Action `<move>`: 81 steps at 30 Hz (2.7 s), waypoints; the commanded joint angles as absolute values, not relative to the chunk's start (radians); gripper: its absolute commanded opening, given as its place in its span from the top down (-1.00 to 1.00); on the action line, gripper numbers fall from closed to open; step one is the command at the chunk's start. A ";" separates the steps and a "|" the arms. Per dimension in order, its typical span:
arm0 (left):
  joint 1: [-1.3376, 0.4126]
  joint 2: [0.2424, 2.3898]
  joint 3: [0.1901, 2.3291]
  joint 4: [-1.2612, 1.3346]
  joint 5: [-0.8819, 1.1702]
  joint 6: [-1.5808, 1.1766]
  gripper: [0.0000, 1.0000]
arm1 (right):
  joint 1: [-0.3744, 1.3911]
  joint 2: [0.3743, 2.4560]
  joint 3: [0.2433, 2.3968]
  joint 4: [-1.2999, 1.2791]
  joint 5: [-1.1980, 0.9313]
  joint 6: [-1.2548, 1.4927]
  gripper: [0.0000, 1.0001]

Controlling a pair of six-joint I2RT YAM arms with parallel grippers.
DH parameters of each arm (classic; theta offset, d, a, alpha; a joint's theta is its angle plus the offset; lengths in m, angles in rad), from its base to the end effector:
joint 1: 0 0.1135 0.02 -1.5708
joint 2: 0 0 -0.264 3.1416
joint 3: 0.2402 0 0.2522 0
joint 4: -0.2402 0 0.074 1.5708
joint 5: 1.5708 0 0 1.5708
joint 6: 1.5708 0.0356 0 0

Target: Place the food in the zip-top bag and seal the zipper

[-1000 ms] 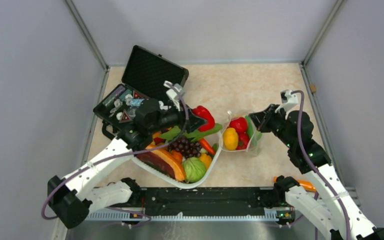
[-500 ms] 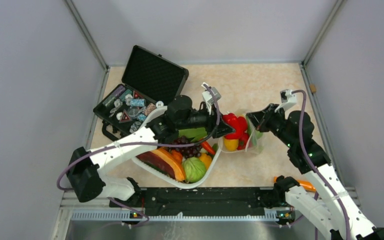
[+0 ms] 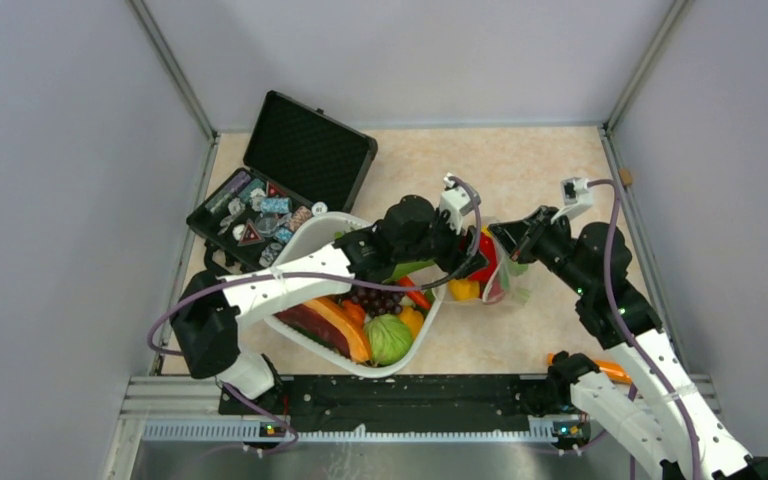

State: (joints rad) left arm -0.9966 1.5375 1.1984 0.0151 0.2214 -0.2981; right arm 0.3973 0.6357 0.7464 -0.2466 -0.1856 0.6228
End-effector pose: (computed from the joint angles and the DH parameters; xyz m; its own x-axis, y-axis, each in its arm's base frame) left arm 0.1918 -0.3109 0.3178 -0.4391 0.1512 -0.8856 0.8403 0.4180 -0.3452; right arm 0.1380 0.0650 0.3422 -0.4216 0.4448 -0.7902 -0.3729 0.7092 0.5982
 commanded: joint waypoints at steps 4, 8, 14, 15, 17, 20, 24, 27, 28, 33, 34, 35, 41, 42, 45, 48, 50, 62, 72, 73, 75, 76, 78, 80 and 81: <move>-1.009 1.582 1.330 -0.038 0.214 -0.258 -0.68 | 0.401 0.615 0.772 -0.169 -0.180 0.639 1.00; -1.011 1.520 1.309 -0.028 0.244 -0.241 -0.91 | 0.402 0.612 0.780 -0.224 -0.117 0.612 1.00; -1.009 1.364 1.225 -0.042 0.173 -0.195 -0.98 | 0.401 0.587 0.780 -0.317 0.052 0.603 1.00; -1.009 1.340 1.209 -0.042 0.150 -0.191 -0.97 | 0.400 0.589 0.779 -0.327 0.070 0.600 1.00; -1.009 1.311 1.181 -0.061 0.086 -0.185 -0.97 | 0.401 0.602 0.778 -0.349 0.092 0.595 1.00; -1.009 1.321 1.187 -0.164 0.010 -0.175 -0.97 | 0.400 0.618 0.780 -0.370 0.101 0.599 1.00; -1.009 1.353 1.177 -0.238 0.035 -0.213 -0.90 | 0.400 0.606 0.770 -0.354 0.097 0.609 1.00; -1.009 1.381 1.156 -0.243 0.087 -0.242 -0.74 | 0.400 0.595 0.774 -0.359 0.109 0.610 1.00; -1.010 1.396 1.160 -0.253 0.098 -0.248 -0.71 | 0.401 0.589 0.773 -0.359 0.112 0.612 1.00; -1.011 1.447 1.204 -0.246 0.131 -0.231 -0.65 | 0.400 0.545 0.766 -0.364 0.141 0.627 1.00; -1.011 1.453 1.219 -0.241 0.133 -0.224 -0.65 | 0.401 0.538 0.765 -0.368 0.146 0.628 1.00; -1.011 1.462 1.236 -0.236 0.135 -0.216 -0.65 | 0.401 0.530 0.767 -0.371 0.154 0.628 1.00; -1.011 1.543 1.331 -0.260 0.136 -0.167 -0.60 | 0.401 0.496 0.787 -0.390 0.183 0.628 1.00; -1.011 1.552 1.341 -0.269 0.139 -0.165 -0.56 | 0.401 0.490 0.790 -0.394 0.187 0.629 1.00; -1.010 1.557 1.340 -0.282 0.125 -0.170 -0.44 | 0.401 0.478 0.802 -0.409 0.205 0.624 1.00; -1.011 1.548 1.325 -0.281 0.109 -0.169 -0.26 | 0.401 0.466 0.801 -0.417 0.219 0.626 1.00; -1.009 1.550 1.324 -0.280 0.113 -0.164 -0.24 | 0.401 0.459 0.798 -0.413 0.216 0.632 1.00; -1.010 1.626 1.372 -0.243 0.235 -0.150 -0.20 | 0.401 0.438 0.816 -0.412 0.204 0.636 1.00; -1.009 1.608 1.354 -0.258 0.211 -0.173 0.43 | 0.401 0.429 0.805 -0.413 0.219 0.630 1.00; -1.010 1.600 1.343 -0.241 0.212 -0.182 0.60 | 0.401 0.431 0.799 -0.411 0.213 0.630 1.00; -1.009 1.595 1.338 -0.213 0.201 -0.192 0.91 | 0.401 0.431 0.784 -0.399 0.183 0.623 1.00; -1.009 1.600 1.347 -0.209 0.195 -0.189 1.00 | 0.401 0.430 0.777 -0.393 0.163 0.619 1.00; -1.009 1.622 1.387 -0.227 0.181 -0.180 1.00 | 0.401 0.430 0.769 -0.388 0.133 0.620 1.00; -1.009 1.648 1.430 -0.248 0.184 -0.168 1.00 | 0.400 0.427 0.770 -0.398 0.131 0.617 1.00; -1.009 1.656 1.447 -0.256 0.182 -0.168 1.00 | 0.400 0.425 0.774 -0.408 0.141 0.616 1.00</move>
